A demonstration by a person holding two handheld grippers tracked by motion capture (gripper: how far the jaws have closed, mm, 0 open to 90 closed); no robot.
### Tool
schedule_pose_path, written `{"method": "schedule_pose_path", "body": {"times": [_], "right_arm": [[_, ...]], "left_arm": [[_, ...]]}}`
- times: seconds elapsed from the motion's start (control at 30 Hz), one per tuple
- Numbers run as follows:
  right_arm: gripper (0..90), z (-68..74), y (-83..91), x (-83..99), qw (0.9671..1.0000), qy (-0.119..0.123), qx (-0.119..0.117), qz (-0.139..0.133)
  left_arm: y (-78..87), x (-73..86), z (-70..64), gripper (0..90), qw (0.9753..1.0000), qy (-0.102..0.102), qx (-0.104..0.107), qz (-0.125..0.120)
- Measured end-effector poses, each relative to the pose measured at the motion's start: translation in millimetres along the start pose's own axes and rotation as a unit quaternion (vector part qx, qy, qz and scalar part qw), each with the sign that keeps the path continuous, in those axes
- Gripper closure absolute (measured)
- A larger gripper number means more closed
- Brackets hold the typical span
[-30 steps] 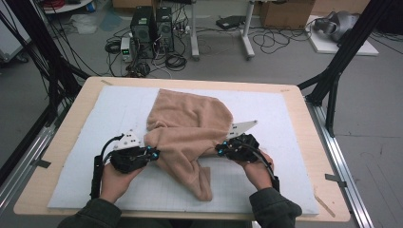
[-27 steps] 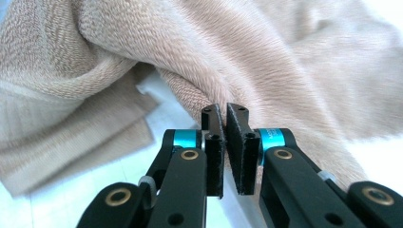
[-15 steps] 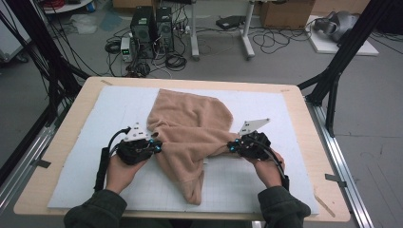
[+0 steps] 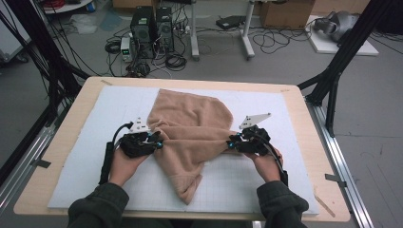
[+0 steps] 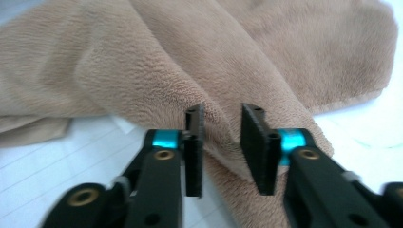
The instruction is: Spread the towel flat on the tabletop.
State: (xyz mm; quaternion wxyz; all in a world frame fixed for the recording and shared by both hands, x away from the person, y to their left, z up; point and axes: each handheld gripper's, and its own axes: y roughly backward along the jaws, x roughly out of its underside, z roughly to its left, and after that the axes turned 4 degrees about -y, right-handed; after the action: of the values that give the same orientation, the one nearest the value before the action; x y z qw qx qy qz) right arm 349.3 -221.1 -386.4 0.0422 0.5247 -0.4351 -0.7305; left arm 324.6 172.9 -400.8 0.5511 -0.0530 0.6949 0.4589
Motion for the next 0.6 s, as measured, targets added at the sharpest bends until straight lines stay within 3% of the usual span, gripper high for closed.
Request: {"method": "schedule_pose_path", "body": {"times": [0.13, 0.23, 0.33, 0.43, 0.5, 0.53, 0.57, 0.6], "right_arm": [[66.7, 20.5, 9.1, 7.9, 0.9996, 0.021, -0.010, -0.014], [65.6, 34.7, 9.6, 12.9, 0.9990, 0.035, -0.014, -0.023], [64.5, 50.4, 0.2, 15.3, 0.9975, 0.048, -0.043, -0.029], [61.4, 65.8, -19.0, 13.6, 0.9955, 0.067, -0.066, -0.011], [60.6, 73.7, -31.2, 12.1, 0.9934, 0.087, -0.075, 0.001], [59.7, 75.6, -35.8, 11.4, 0.9930, 0.089, -0.078, 0.005], [59.2, 76.2, -39.3, 10.8, 0.9929, 0.088, -0.079, 0.007], [58.9, 75.7, -41.9, 10.6, 0.9929, 0.087, -0.080, 0.010]], "left_arm": [[20.9, 10.4, -9.3, 56.1, 0.9998, -0.003, 0.013, -0.015], [25.7, 19.7, -17.2, 52.1, 0.9994, 0.002, 0.032, -0.017], [17.4, 25.7, -26.1, 51.5, 0.9986, -0.003, 0.053, -0.005], [0.2, 29.8, -35.3, 50.5, 0.9967, -0.004, 0.079, 0.017], [-13.9, 32.1, -40.9, 50.3, 0.9957, -0.013, 0.081, 0.043], [-20.8, 33.3, -44.1, 50.7, 0.9950, -0.027, 0.076, 0.057], [-22.9, 34.2, -47.6, 51.9, 0.9961, -0.044, 0.063, 0.043], [-24.5, 33.6, -48.6, 56.0, 0.9965, -0.041, 0.061, 0.039]]}}
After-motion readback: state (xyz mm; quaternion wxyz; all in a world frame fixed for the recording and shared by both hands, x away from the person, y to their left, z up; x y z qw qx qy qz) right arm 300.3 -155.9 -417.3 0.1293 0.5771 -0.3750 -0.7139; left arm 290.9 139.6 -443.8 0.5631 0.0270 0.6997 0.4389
